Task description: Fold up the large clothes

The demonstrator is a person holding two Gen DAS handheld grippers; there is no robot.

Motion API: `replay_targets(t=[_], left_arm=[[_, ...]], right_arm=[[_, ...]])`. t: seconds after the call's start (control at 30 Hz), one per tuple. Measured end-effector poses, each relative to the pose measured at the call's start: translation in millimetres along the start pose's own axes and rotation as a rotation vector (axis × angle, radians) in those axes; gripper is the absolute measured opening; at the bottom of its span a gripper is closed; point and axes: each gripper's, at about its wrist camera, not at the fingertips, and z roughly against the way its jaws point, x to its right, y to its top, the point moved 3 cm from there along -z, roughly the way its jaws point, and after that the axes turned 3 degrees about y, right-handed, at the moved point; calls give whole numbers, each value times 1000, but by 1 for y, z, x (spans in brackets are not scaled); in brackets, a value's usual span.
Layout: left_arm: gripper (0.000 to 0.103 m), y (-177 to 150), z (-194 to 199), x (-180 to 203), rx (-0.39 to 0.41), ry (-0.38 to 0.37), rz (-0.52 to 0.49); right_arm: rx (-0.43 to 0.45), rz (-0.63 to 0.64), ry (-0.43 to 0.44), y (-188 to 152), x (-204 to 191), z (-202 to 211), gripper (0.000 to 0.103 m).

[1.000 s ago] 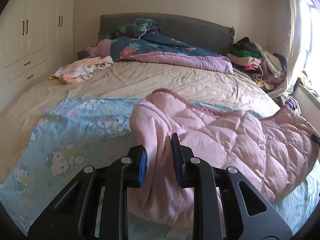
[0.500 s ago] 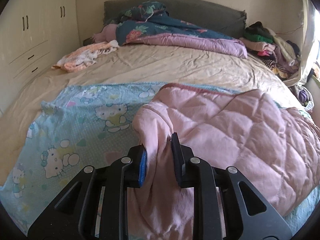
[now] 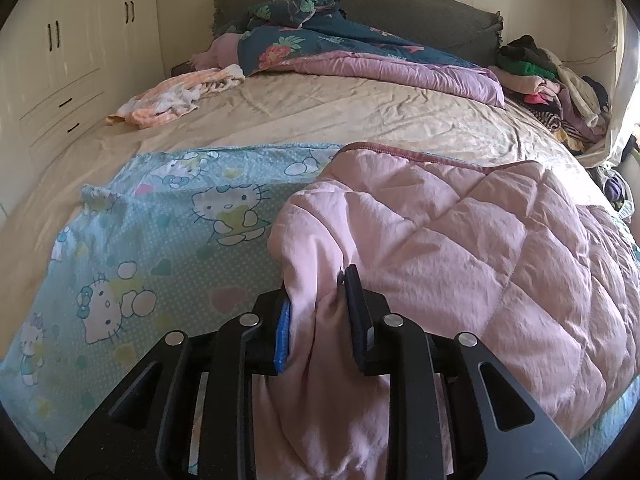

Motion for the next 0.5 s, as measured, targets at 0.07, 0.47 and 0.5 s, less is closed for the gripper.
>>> replay_targets(t=[0.07,0.47,0.5], left_arm=[[21,0,1,-2,-4,0,5],[73,0,46,-17,33,-13,62],[77,-1,53,-18,37,-23,71]], right_arm=[[10,-7,-1,-1,0,7,53],[96,-43,129,-8,-15,75,90],[106,-46,140,-9,-18,82,90]])
